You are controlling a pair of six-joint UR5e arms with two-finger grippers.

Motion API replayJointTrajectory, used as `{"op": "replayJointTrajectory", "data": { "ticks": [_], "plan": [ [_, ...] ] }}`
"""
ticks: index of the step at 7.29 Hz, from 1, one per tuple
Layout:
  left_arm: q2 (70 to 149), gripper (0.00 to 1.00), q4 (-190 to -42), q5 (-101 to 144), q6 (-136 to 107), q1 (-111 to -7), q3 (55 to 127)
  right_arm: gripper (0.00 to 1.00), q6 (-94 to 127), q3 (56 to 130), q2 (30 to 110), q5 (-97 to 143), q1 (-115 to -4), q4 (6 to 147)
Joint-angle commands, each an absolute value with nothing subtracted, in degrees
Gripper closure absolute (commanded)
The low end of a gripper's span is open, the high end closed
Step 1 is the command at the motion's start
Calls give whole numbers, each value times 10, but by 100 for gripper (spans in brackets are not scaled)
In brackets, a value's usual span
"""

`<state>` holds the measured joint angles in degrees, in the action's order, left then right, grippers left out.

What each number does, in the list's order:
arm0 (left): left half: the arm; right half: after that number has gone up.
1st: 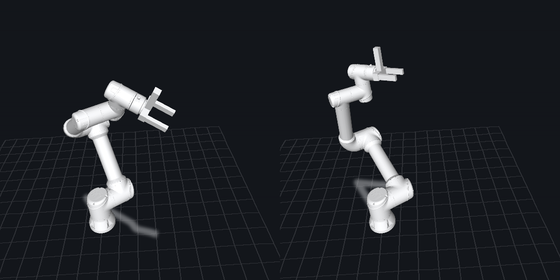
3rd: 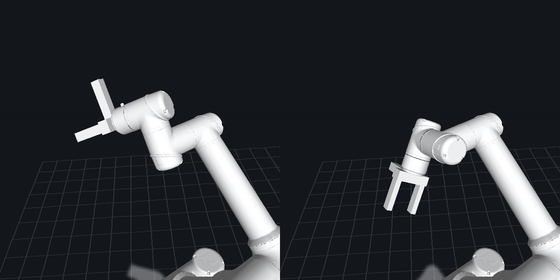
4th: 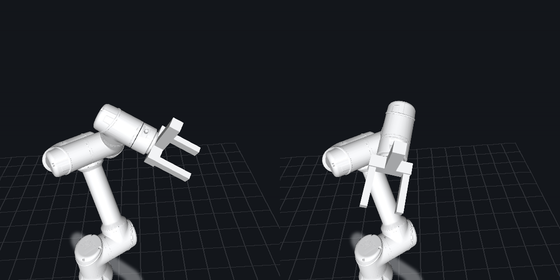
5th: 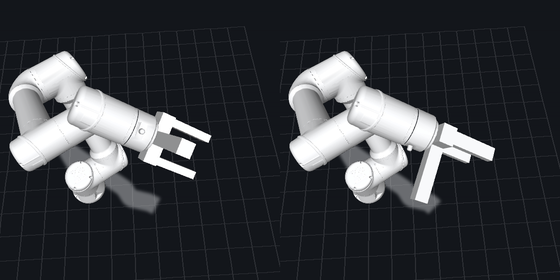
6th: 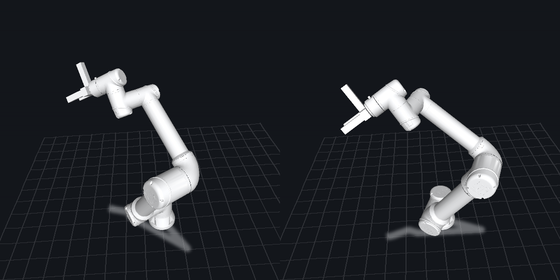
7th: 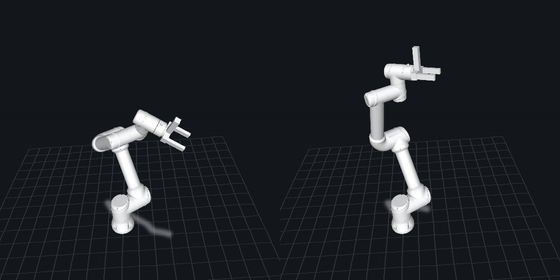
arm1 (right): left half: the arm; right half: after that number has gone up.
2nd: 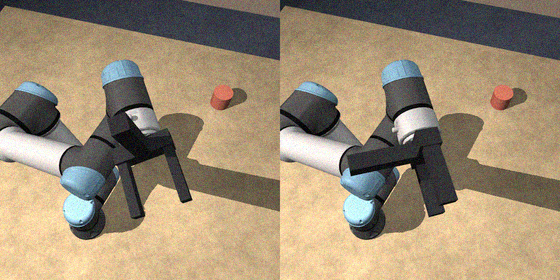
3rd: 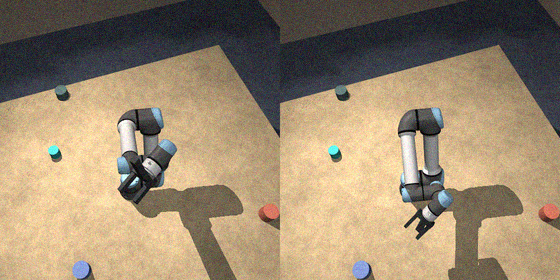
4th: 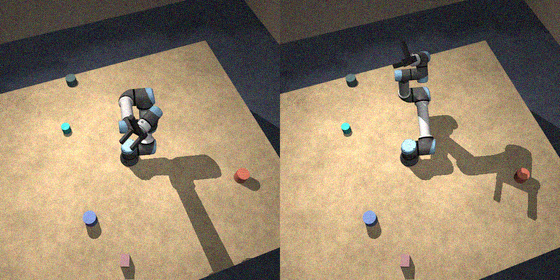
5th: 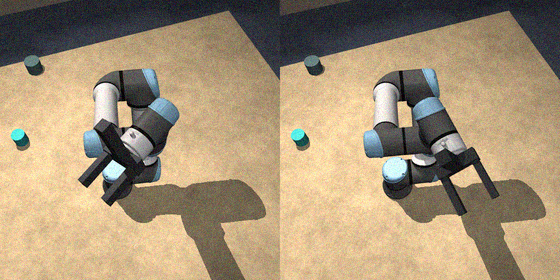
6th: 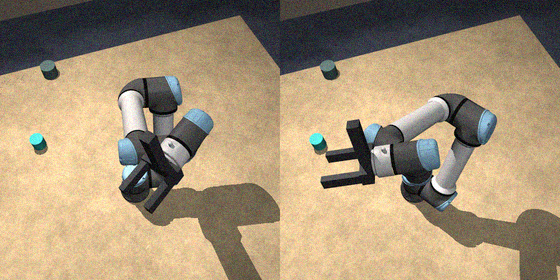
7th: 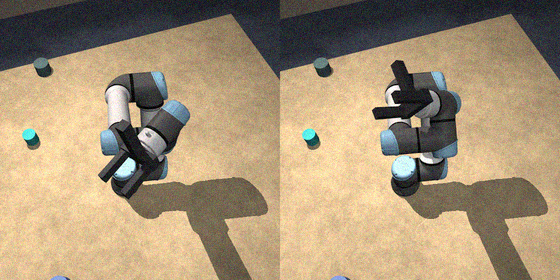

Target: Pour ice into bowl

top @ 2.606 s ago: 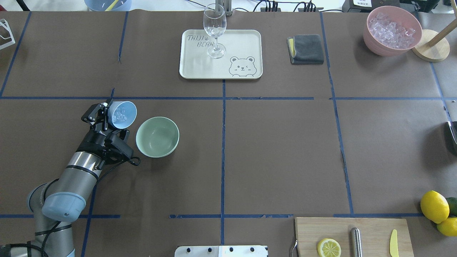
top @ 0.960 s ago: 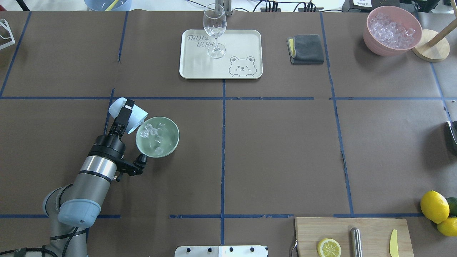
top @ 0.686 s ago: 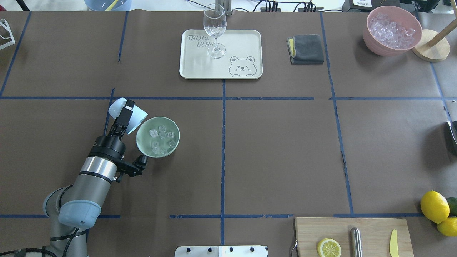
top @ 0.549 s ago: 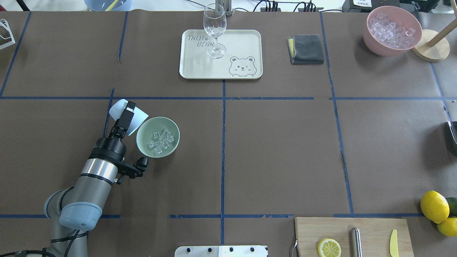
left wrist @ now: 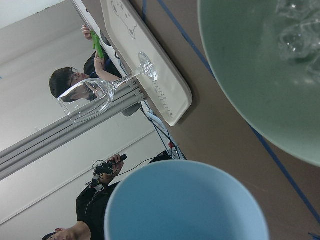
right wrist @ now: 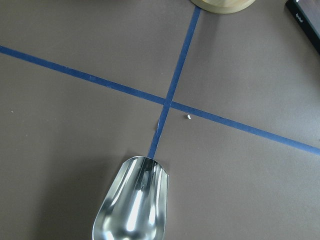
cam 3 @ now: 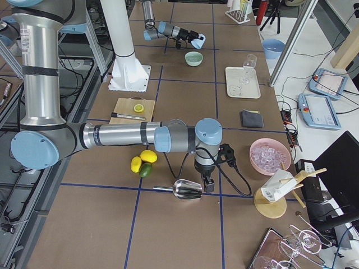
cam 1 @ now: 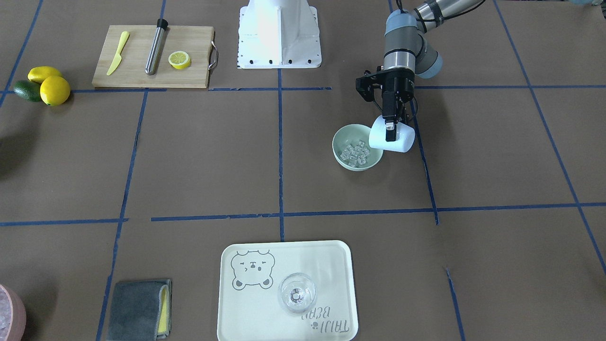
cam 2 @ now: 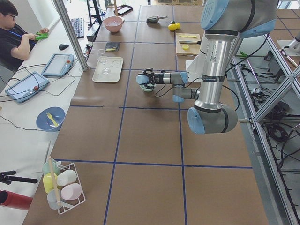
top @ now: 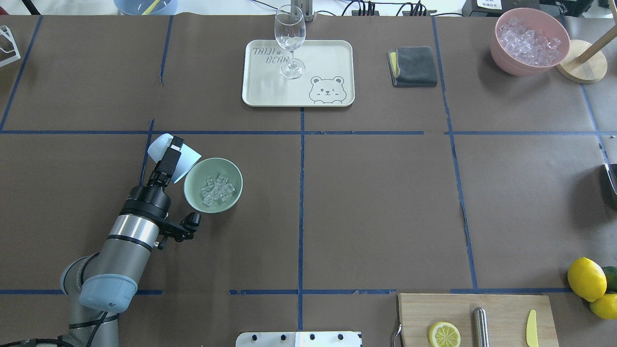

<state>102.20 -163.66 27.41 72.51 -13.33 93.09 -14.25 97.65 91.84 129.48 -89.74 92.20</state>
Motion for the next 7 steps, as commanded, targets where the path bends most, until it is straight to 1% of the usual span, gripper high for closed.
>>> {"op": "replayJointTrajectory", "data": {
  "ticks": [1,2,6,7],
  "plan": [
    [1021,100,-1789,286,715,-124,933,0,-142,977,918,1296,-897,922],
    [1020,100,-1829,310,643,-123,933,0,-142,977,918,1296,-897,922],
    [1025,100,-1847,309,120,-92,940,0,-142,979,918,1296,-897,922],
    [1043,100,-1846,308,2,-89,942,0,-142,979,918,1296,-897,922]
  ]
}}
